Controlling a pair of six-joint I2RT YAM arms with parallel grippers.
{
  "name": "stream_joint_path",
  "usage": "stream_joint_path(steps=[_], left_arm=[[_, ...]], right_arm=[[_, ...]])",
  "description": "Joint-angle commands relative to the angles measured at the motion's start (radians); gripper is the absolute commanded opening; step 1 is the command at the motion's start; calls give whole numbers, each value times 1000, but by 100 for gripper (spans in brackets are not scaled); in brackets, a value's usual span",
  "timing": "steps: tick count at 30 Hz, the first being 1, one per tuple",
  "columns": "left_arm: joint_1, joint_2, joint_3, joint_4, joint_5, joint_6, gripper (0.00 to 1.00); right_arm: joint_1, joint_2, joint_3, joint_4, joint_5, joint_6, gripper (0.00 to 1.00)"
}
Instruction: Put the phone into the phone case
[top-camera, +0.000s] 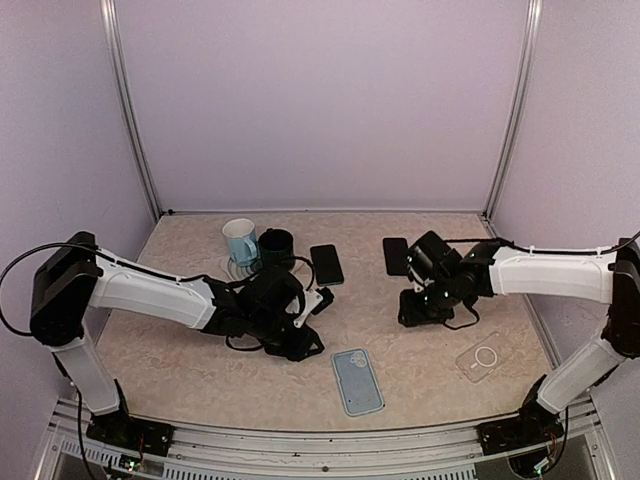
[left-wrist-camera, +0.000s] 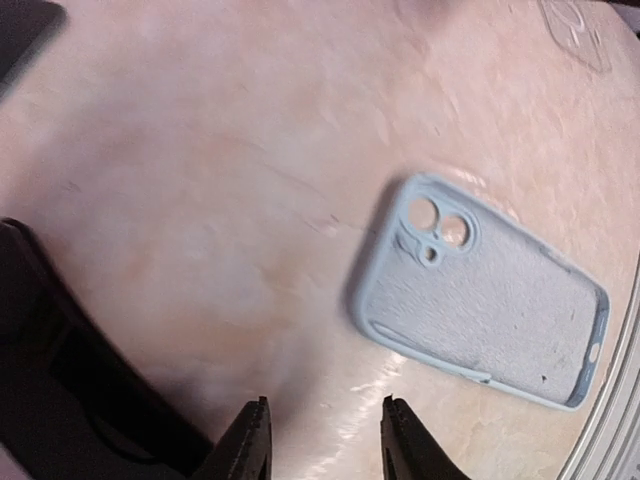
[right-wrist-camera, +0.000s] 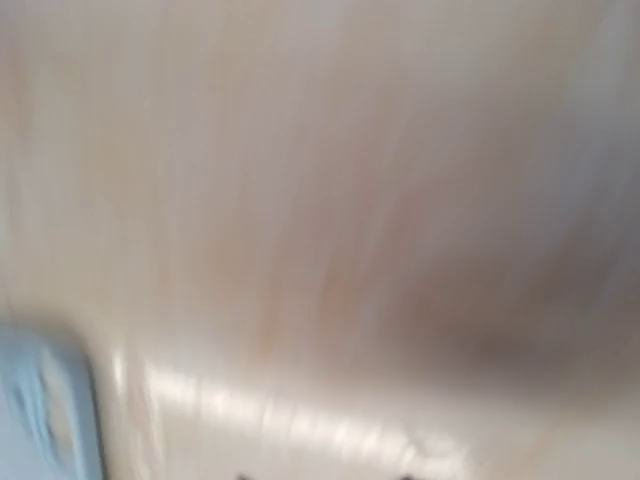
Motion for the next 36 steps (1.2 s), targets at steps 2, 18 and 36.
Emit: stream_joint_path(steps=[2, 18, 36], left_arm=[[104, -160, 24, 15, -121, -12, 49], [132, -441, -180, 217, -432, -4, 94], [133, -379, -153, 193, -400, -2, 94]], right_arm=[[-218, 182, 301, -3, 102, -232, 77], [-412, 995, 1231, -254, 73, -326, 99], [-377, 790, 828, -248, 8, -353, 69]])
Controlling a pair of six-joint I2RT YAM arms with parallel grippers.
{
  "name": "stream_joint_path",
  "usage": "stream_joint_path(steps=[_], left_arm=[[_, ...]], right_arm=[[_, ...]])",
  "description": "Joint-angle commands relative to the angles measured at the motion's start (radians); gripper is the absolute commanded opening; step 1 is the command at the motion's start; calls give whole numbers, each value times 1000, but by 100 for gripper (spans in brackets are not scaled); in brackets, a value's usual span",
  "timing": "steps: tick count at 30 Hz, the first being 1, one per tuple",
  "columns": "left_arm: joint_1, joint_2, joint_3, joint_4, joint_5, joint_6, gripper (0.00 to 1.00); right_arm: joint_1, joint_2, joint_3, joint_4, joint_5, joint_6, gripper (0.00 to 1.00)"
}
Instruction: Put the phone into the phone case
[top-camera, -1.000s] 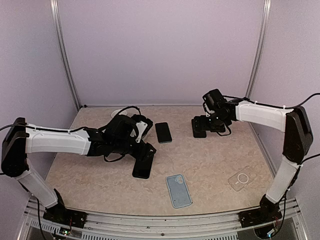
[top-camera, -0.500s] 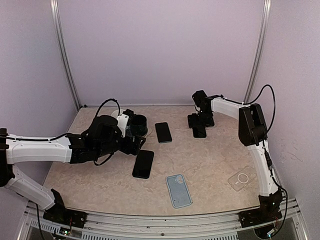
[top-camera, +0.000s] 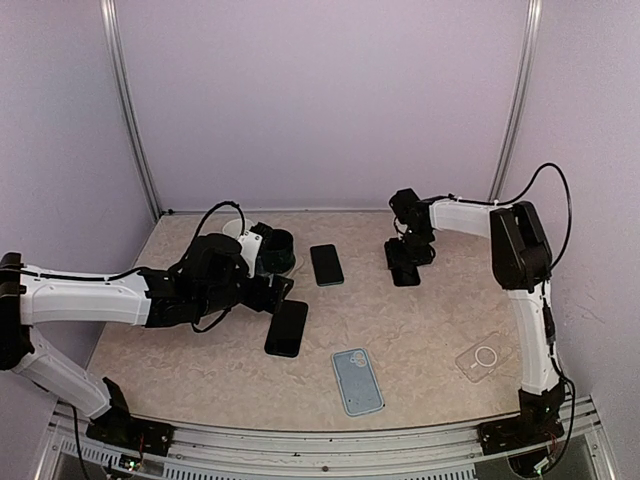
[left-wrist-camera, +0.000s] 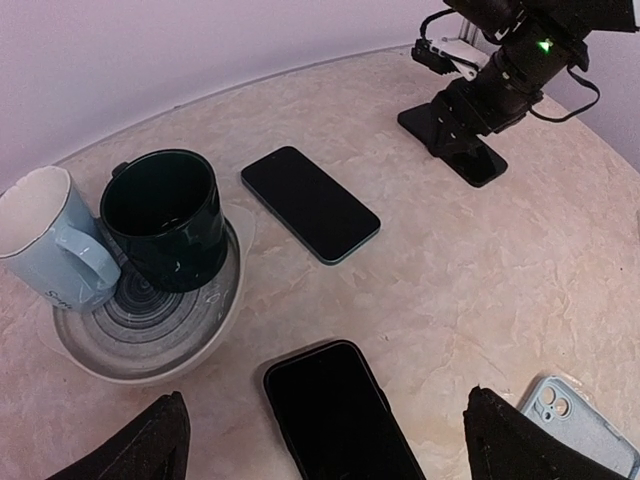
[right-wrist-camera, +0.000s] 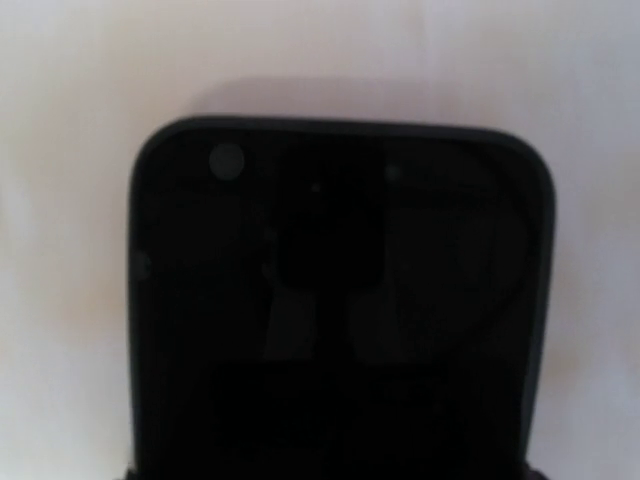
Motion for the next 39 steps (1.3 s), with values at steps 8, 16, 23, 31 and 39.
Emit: stream_joint_path(steps=[8, 16, 23, 31, 39], left_arm=[[2, 7, 20, -2, 27, 8, 94], [-26, 10, 14, -19, 29, 8, 93], [-51, 13, 11, -34, 24, 25, 93], [-136, 57, 29, -92, 170, 105, 87], [-211, 324, 178, -333, 373, 172, 64]], right_arm=[[122, -339, -539, -248, -104, -19, 76], [152, -437, -636, -205, -90, 29, 85], [162, -401, -649, -183, -92, 18, 92], [162, -399, -688, -135, -194, -14, 73], [163, -462, -707, -94, -182, -26, 56]])
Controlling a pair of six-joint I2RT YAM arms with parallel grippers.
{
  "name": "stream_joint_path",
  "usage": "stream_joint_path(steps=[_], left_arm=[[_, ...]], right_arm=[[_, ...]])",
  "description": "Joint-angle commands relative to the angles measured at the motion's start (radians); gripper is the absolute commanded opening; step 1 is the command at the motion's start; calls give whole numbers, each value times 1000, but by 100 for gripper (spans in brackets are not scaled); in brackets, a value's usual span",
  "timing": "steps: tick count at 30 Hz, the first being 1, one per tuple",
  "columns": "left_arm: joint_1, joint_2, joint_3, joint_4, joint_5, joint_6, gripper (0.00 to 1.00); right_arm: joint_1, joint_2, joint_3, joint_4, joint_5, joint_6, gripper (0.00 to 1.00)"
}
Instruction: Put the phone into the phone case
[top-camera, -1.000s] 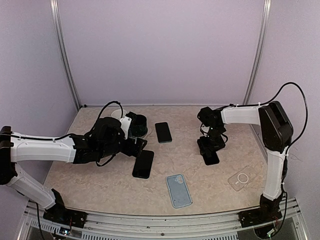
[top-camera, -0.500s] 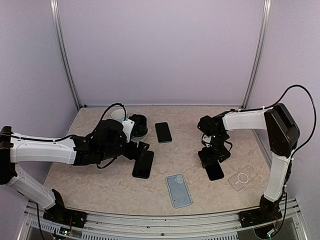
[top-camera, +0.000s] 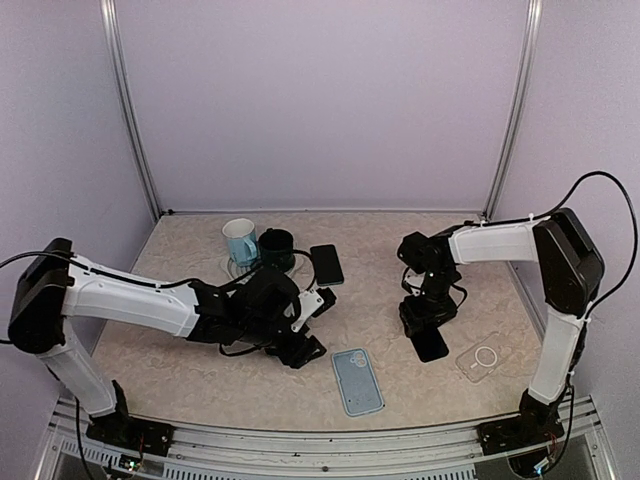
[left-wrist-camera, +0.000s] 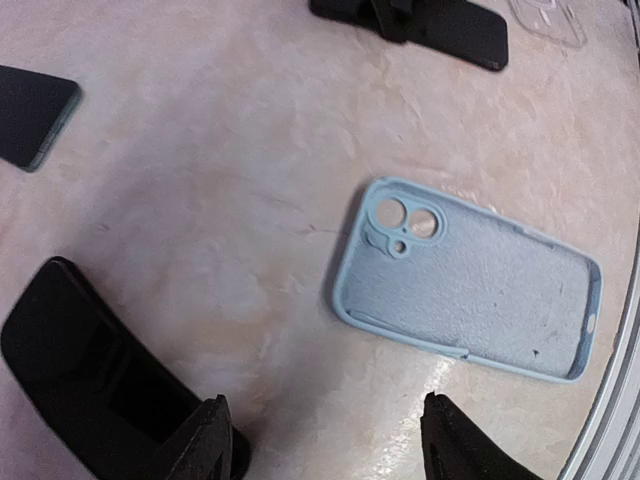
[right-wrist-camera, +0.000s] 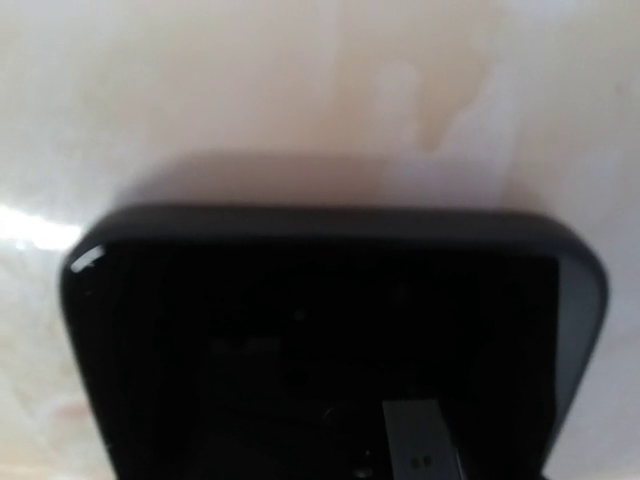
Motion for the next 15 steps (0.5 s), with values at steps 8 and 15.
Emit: stream_joint_path(steps=[8, 15], left_arm=[[-60, 216, 94, -155, 295, 115, 56], [-63, 355, 196, -124, 359, 144, 54]], right_arm=[[16, -177, -96, 147, 30, 29, 51], [28, -296, -182, 247, 53, 65, 50]])
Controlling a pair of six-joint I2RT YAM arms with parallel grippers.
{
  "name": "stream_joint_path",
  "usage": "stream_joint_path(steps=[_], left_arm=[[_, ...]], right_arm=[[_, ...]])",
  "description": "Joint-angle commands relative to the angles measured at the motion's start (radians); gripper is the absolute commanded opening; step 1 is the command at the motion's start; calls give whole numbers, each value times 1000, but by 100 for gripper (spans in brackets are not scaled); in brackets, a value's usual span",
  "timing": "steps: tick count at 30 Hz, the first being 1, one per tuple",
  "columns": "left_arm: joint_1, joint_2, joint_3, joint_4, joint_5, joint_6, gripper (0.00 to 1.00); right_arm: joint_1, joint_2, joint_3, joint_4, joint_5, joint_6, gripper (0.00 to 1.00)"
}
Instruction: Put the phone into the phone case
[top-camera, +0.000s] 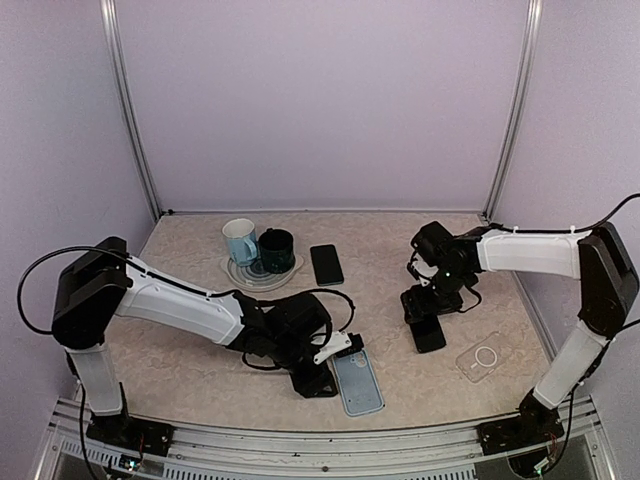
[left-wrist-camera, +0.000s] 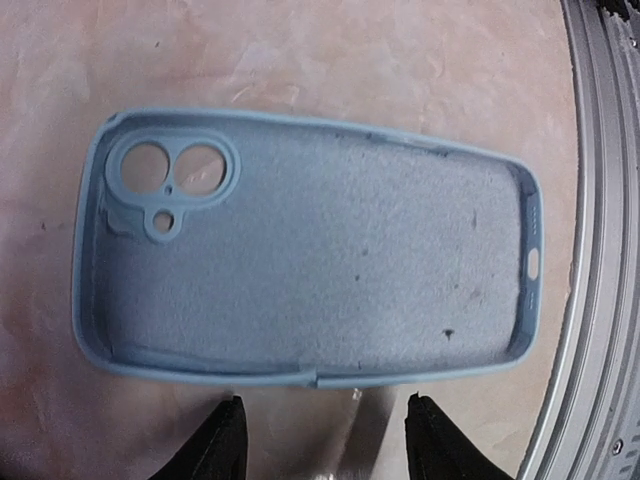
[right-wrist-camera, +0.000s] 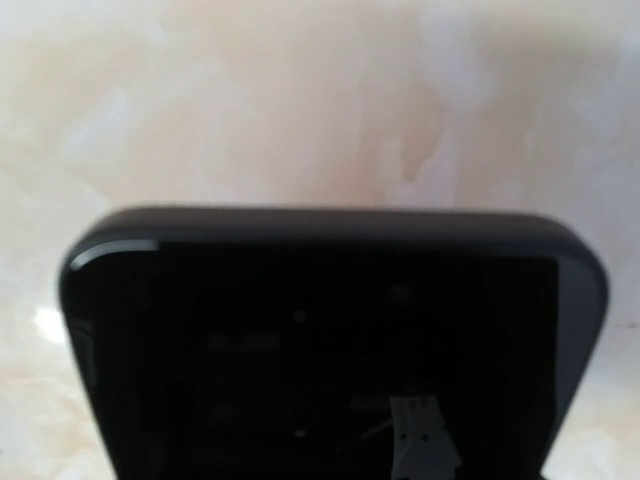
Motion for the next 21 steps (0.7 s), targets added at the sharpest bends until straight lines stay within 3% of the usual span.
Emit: stream_joint_path(steps=[1, 9, 13, 18, 21], left_arm=[[-8, 107, 73, 12, 61, 30, 54], [0, 194, 188, 110, -7, -6, 54], [-3, 243, 254, 110, 56, -19, 53], [-9, 230, 200, 174, 119, -29, 53], [6, 144, 108, 285, 153, -64, 53]], right_arm=[[14, -79, -51, 91, 40, 34, 50], [19, -187, -103, 139, 86, 70, 49], [69, -227, -99, 121, 128, 131, 48], [173, -257, -108, 102, 154, 238, 47], [249, -262, -122, 94, 171, 325, 46]])
